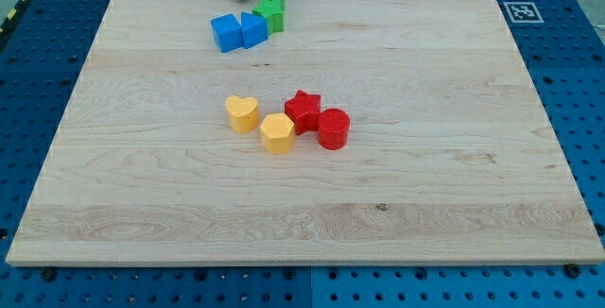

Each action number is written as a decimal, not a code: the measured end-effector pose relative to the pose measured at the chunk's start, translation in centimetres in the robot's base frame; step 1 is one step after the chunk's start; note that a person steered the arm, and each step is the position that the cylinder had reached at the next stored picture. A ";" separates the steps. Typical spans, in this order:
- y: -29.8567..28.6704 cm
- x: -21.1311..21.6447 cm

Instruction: Slightly move the green star towards the downward

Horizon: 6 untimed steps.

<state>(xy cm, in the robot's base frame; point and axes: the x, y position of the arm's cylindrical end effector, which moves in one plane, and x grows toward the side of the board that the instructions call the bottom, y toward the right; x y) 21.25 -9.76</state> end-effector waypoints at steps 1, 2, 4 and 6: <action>0.8 2.7; 0.8 4.5; 1.3 3.2; 5.9 5.6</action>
<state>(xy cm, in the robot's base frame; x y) 26.81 -3.91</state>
